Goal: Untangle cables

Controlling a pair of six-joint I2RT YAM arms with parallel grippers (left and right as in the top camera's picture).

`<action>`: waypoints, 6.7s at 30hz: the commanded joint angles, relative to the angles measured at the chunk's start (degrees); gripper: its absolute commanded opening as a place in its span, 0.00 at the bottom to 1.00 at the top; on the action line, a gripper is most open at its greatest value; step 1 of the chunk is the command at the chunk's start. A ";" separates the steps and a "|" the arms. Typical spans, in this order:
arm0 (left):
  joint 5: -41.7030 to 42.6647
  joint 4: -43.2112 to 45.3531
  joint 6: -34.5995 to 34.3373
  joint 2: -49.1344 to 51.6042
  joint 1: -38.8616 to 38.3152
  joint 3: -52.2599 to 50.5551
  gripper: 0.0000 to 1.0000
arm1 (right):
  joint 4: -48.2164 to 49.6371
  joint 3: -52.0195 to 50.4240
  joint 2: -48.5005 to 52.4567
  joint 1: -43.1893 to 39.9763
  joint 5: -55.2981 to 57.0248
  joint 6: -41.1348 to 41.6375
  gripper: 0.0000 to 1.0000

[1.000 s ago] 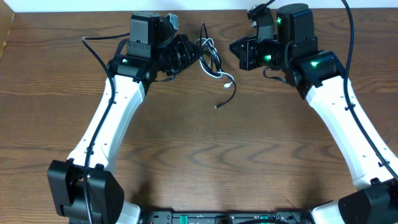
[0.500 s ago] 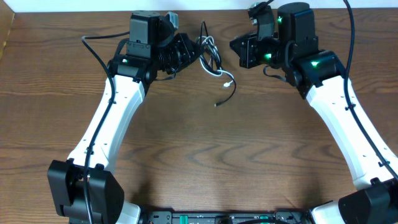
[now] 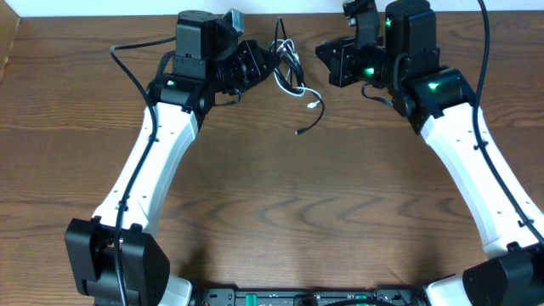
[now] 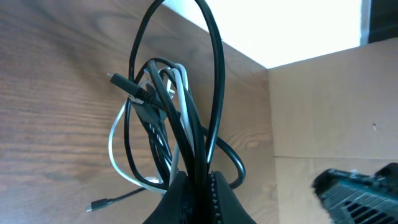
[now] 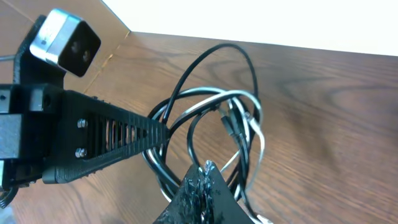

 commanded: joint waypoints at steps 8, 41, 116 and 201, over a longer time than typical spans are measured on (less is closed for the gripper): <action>1.42 1.31 -2.84 -0.17 -0.17 0.04 0.07 | 1.92 0.20 6.34 4.72 -1.05 0.57 0.01; 6.21 8.07 -12.17 -0.17 0.11 0.04 0.07 | 2.23 0.57 2.08 -4.22 -8.90 5.40 0.03; 18.14 -5.31 -1.07 -0.20 2.86 -0.35 0.08 | 8.07 0.57 0.50 1.36 7.32 -8.33 0.01; -16.24 10.29 -63.73 -0.22 -0.42 -0.33 0.07 | -4.22 0.57 7.32 1.64 2.43 -6.86 0.84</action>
